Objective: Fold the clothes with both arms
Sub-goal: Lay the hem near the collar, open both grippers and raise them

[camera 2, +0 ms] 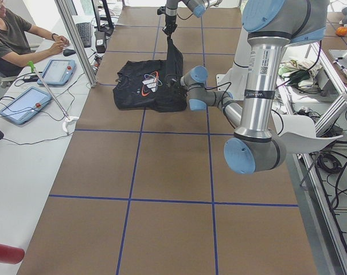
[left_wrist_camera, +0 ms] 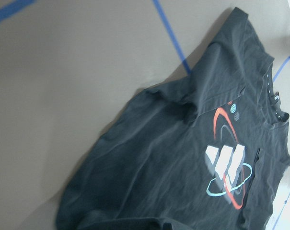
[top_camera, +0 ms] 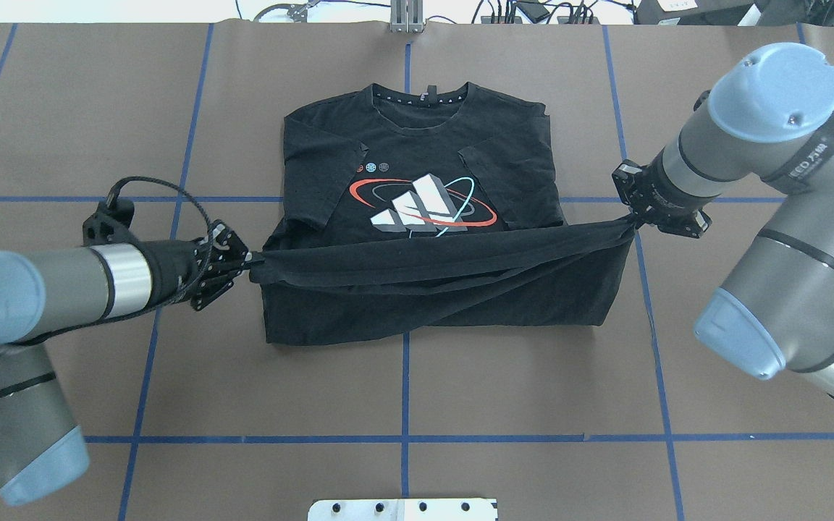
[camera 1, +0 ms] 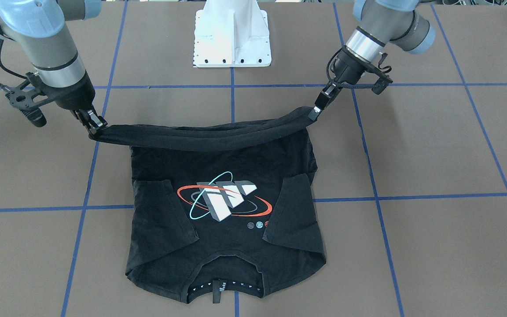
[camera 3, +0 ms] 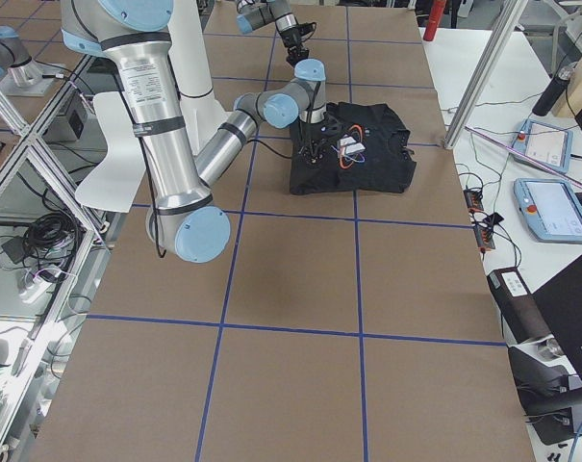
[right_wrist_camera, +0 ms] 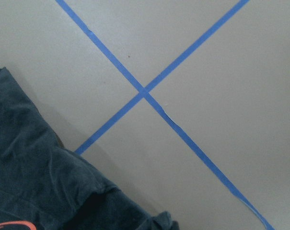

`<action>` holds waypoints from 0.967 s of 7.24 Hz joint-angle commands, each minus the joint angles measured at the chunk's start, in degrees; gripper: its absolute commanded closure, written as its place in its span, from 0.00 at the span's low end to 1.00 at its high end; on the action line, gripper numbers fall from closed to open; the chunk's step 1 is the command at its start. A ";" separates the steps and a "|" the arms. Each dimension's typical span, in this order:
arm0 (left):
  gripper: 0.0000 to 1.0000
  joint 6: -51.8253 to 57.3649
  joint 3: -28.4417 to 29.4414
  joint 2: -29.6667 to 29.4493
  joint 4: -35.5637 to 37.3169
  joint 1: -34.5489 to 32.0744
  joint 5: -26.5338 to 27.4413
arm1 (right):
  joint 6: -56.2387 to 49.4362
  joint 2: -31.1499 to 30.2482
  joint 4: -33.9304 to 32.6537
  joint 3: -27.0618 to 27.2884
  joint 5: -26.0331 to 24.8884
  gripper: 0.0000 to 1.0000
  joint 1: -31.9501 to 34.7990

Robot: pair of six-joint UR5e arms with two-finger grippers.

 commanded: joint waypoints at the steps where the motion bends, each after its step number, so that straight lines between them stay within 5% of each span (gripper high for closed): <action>1: 1.00 6.68 13.91 -13.69 3.58 -8.26 -3.40 | -3.76 4.49 0.08 -7.18 -0.09 1.00 2.89; 4: 1.00 15.21 23.80 -17.68 2.89 -14.78 -3.32 | -6.57 14.23 0.16 -20.35 -0.44 1.00 5.70; 7: 1.00 16.12 29.86 -17.86 -1.74 -14.71 -3.05 | -5.63 21.09 12.42 -36.68 -0.61 1.00 6.06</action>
